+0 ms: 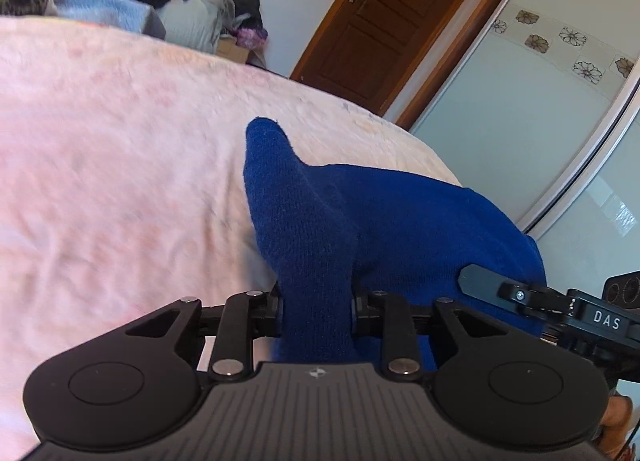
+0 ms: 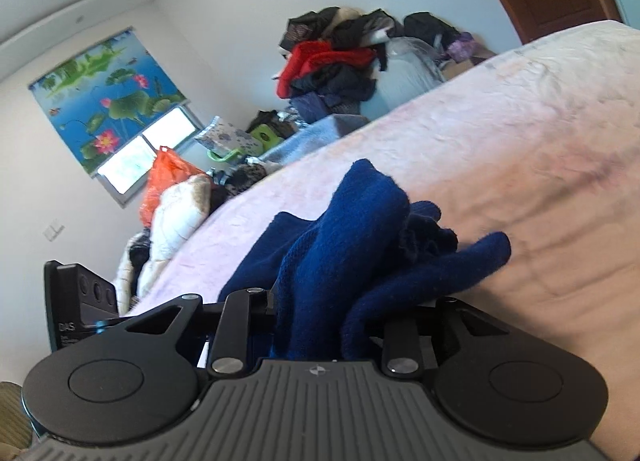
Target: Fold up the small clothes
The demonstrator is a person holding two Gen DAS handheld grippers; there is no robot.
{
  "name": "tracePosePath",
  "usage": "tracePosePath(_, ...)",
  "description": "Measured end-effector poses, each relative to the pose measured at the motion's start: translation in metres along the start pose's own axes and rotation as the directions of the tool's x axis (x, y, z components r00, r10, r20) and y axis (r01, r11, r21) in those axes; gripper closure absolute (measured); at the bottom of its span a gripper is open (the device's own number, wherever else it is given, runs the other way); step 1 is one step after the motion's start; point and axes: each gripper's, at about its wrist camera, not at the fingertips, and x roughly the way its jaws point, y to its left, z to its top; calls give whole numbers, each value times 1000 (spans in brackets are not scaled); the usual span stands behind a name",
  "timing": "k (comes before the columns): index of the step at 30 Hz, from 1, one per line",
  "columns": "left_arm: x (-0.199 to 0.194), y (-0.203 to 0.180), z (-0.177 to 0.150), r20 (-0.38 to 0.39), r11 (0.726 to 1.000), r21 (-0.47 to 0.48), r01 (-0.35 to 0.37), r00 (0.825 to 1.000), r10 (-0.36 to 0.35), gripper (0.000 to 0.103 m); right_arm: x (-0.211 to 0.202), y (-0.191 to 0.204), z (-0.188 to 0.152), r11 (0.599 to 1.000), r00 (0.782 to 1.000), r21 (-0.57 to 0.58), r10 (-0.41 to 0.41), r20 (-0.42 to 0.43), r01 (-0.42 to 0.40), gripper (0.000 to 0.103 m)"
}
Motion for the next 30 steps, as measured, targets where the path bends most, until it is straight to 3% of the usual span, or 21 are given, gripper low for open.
tracePosePath(3, -9, 8, 16, -11, 999, 20, -48, 999, 48, 76, 9, 8, 4, 1000, 1000, 25, 18, -1, -18, 72)
tracePosePath(6, 5, 20, 20, -59, 994, 29, -102, 993, 104, 74, 31, 10, 3, 998, 998, -1, -62, -28, 62, 72)
tracePosePath(9, 23, 30, 12, -95, 984, 36, -174, 980, 177, 74, 51, -1, -5, 989, 988, 11, -147, -49, 147, 61)
tracePosePath(12, 10, 33, 0, -53, 983, 54, -173, 983, 176, 64, 49, -19, -16, 983, 989, 117, -135, -56, 141, 50)
tracePosePath(13, 4, 33, -3, -43, 984, 61, -167, 985, 169, 57, 44, -23, -20, 983, 991, 133, -122, -53, 128, 47)
tracePosePath(15, -11, 33, -12, -19, 985, 76, -158, 987, 159, 41, 32, -26, -30, 982, 990, 133, -131, -61, 138, 32)
tracePosePath(16, -19, 33, -19, -7, 984, 83, -156, 988, 157, 35, 25, -28, -36, 980, 987, 130, -142, -71, 150, 33)
tracePosePath(19, -37, 33, -40, -20, 989, 97, -111, 993, 114, 35, 3, -37, -57, 977, 987, 157, -126, -102, 141, 33)
tracePosePath(24, -42, 35, -76, -122, 999, 51, 19, 993, -12, 35, -27, -37, -85, 976, 996, 217, -11, -84, 29, 26)
tracePosePath(28, -44, 28, -93, -105, 997, 75, 18, 994, -10, 37, -19, -1, -101, 998, 986, 51, -15, -167, 24, 26)
tracePosePath(30, -45, 24, -93, -120, 995, 96, 23, 993, -12, 51, -14, 18, -108, 997, 982, -43, -63, -177, 56, 31)
